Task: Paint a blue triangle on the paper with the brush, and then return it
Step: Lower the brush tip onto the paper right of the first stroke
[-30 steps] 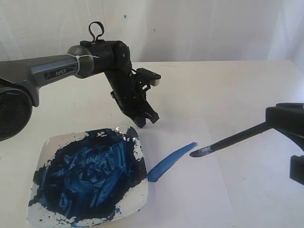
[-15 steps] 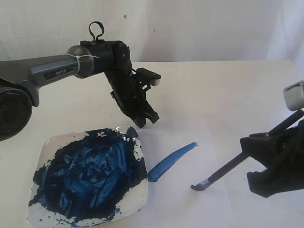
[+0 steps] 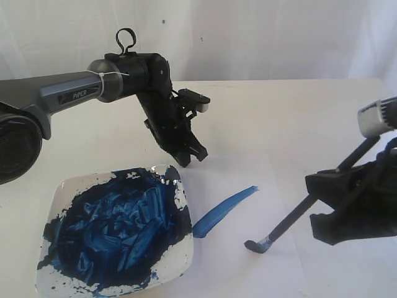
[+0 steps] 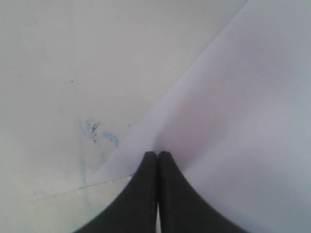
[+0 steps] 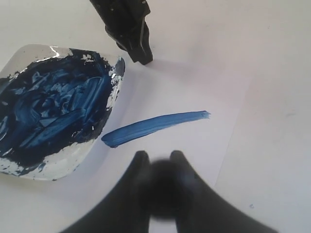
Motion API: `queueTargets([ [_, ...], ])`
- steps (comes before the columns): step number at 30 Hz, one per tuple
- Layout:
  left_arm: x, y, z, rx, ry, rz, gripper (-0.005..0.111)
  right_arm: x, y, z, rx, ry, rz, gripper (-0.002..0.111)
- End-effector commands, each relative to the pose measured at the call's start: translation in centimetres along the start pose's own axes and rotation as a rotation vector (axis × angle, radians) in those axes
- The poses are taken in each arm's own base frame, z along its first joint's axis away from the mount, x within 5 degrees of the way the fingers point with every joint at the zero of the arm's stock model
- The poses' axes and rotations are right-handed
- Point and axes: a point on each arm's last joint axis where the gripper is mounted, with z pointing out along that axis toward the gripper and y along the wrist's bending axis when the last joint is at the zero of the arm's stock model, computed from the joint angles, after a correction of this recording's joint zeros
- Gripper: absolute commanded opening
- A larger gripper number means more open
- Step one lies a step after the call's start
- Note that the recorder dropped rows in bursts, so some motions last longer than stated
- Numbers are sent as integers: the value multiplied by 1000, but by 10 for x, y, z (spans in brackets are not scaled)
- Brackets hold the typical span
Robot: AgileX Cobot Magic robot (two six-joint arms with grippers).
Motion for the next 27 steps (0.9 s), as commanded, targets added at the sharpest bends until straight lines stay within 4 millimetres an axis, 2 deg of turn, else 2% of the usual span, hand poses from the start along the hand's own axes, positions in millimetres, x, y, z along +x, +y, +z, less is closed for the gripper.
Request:
queueTargets([
  [1,2,-2,4,18,25,-5,0,-2,-2,9,17,-9,-36,0],
  [10,0,-2,4,11,6,-5,0,-11,-4,18,37,-60,-58,0],
  [27,-21,7,1,-90,-234,-5,0,-23,-9,43,74,-168,-104,0],
])
